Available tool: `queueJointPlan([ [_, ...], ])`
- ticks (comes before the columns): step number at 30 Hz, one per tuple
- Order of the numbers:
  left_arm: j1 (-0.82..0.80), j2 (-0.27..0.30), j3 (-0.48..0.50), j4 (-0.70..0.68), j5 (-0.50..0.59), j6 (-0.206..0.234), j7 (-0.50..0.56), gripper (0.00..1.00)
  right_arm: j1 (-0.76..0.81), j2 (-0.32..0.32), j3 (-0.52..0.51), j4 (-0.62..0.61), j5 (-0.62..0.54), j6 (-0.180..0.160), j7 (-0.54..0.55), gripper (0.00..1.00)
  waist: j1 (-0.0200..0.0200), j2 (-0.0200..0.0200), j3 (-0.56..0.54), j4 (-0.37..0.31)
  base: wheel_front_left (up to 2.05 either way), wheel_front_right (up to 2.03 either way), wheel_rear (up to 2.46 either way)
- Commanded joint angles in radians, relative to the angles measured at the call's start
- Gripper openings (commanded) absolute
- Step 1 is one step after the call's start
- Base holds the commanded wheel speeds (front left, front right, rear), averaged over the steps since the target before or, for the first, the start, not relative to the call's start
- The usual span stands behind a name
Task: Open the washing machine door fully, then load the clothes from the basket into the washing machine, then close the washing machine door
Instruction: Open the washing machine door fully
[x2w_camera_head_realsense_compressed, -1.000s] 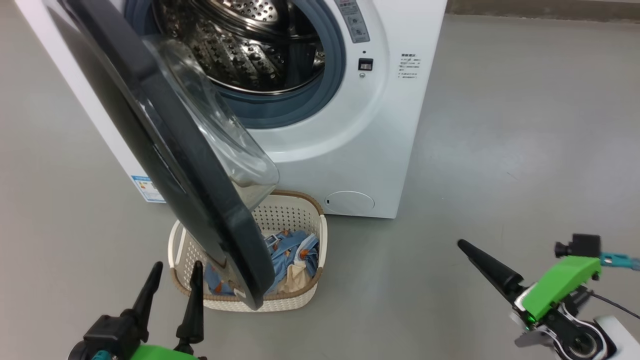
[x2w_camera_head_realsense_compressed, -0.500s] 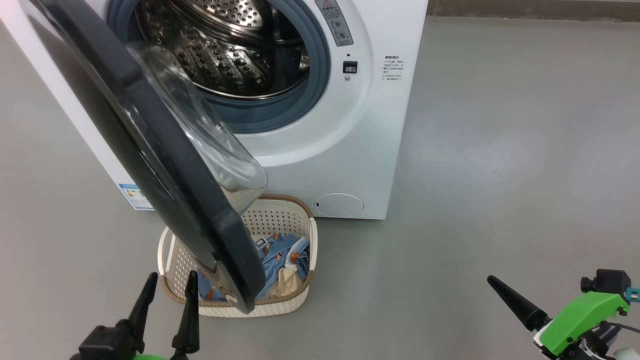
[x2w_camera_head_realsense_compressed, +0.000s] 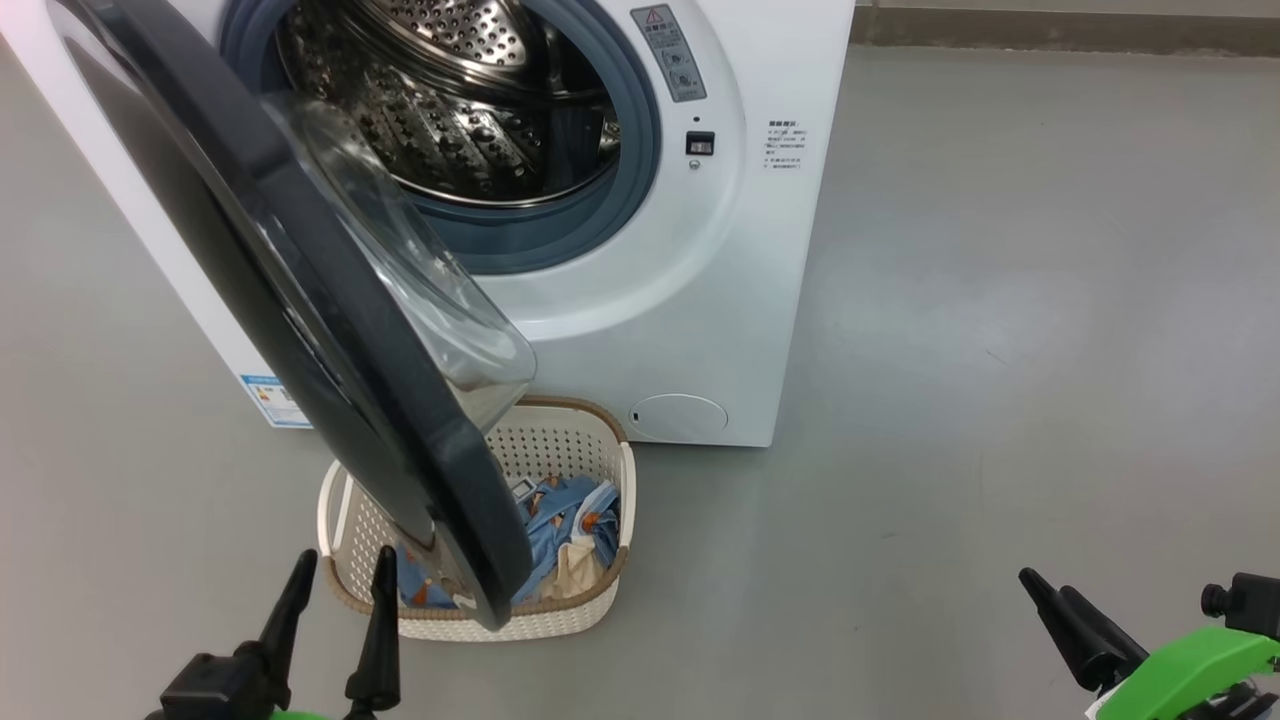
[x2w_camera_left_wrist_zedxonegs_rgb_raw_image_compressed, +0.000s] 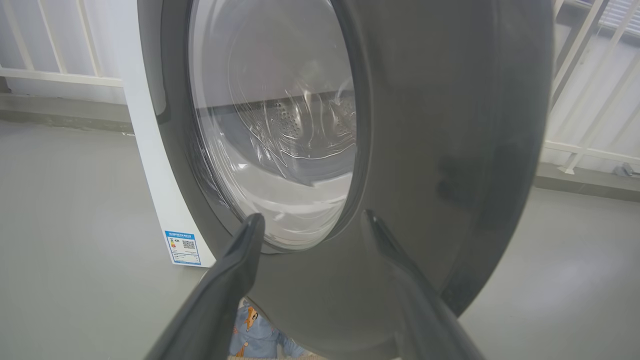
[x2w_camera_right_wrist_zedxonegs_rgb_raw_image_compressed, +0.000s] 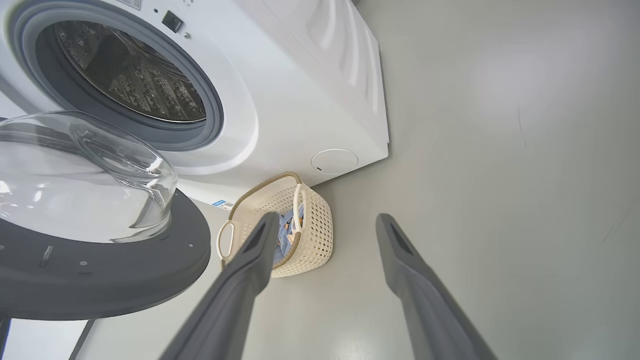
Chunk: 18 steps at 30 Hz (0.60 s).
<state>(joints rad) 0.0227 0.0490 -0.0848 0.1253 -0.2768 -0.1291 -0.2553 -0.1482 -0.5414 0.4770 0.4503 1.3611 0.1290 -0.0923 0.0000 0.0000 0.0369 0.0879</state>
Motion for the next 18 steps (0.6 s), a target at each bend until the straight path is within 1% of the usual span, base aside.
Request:
queueJointPlan([
  [1,-0.01,0.008,0.036,-0.019,0.002,-0.002,-0.006,1.0,0.006,-0.033,0.014,-0.017,-0.013,0.002,-0.014,1.0,0.0,0.0,0.0,0.0,0.0,0.0,0.0],
  [6,-0.013,0.008,0.037,-0.018,0.003,-0.002,-0.006,1.0,0.001,-0.062,0.068,-0.018,-0.068,0.002,-0.122,1.0,0.0,0.0,0.001,0.001,0.0,0.0,0.0],
  [10,-0.015,0.009,0.039,-0.019,0.004,-0.002,-0.006,1.0,-0.007,-0.073,0.065,-0.021,-0.124,0.002,-0.165,1.0,0.0,0.0,0.005,-0.002,0.0,0.0,0.0],
  [11,-0.015,0.009,0.04,-0.019,0.004,-0.002,-0.006,1.0,-0.008,-0.071,0.046,-0.024,-0.139,0.002,-0.167,1.0,0.0,0.0,0.006,-0.002,0.0,0.0,0.0],
  [13,-0.015,0.009,0.045,-0.02,0.005,-0.002,-0.006,1.0,-0.005,-0.054,-0.042,-0.044,-0.194,0.002,-0.169,1.0,0.0,0.0,0.007,-0.005,0.0,0.0,0.0],
  [18,-0.018,0.008,0.051,-0.021,0.008,-0.002,-0.006,1.0,0.059,0.014,-0.228,-0.115,-0.346,0.002,-0.169,1.0,0.0,0.0,0.011,-0.006,0.0,0.0,0.0],
])
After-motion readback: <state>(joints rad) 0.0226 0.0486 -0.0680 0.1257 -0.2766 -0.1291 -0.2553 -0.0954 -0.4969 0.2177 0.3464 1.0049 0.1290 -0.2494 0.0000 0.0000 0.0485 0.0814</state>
